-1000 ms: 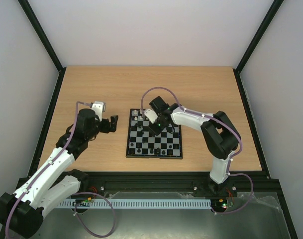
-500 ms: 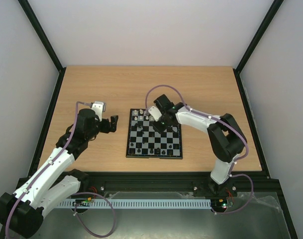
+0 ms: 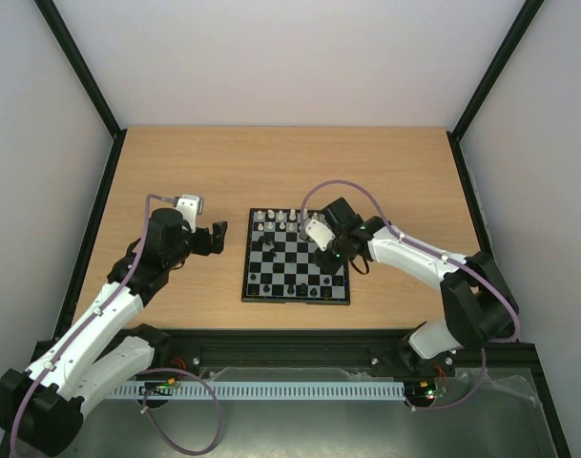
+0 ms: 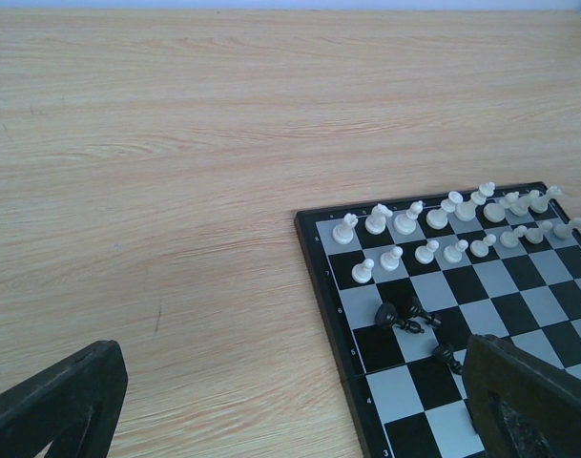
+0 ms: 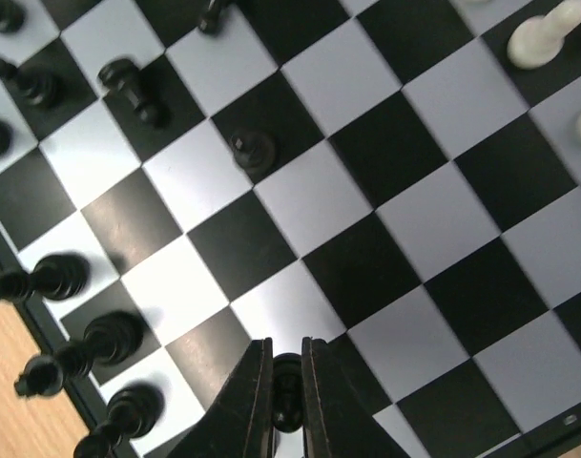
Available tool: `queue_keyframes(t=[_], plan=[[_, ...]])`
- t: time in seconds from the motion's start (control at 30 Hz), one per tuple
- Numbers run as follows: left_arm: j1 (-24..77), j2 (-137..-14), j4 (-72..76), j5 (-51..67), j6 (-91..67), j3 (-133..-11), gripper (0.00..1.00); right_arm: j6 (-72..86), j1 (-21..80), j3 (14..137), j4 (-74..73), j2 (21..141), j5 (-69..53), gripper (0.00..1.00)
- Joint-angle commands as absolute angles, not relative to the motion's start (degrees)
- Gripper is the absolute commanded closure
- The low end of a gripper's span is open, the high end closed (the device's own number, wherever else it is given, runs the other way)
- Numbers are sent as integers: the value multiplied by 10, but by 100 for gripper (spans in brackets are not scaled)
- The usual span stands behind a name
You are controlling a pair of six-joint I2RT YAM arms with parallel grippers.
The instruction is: Set up the chess pieces on the board
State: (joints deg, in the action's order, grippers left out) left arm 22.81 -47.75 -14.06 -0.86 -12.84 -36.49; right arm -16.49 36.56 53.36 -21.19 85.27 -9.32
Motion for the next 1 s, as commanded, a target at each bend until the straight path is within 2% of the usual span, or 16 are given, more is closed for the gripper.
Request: queue_keyframes(t=[0.0,0.27,0.97], plan=[[224,-481,-136,-3,-122,-366,1,-188,368,503,-231,826,-122,98],[223,-482,-137,-3,-123,-366,1,-190,386,496,-223,855,-154,97],[223,-483,-137,-1,-122,-366,1,-198,417,488,-213,895,-106,96]])
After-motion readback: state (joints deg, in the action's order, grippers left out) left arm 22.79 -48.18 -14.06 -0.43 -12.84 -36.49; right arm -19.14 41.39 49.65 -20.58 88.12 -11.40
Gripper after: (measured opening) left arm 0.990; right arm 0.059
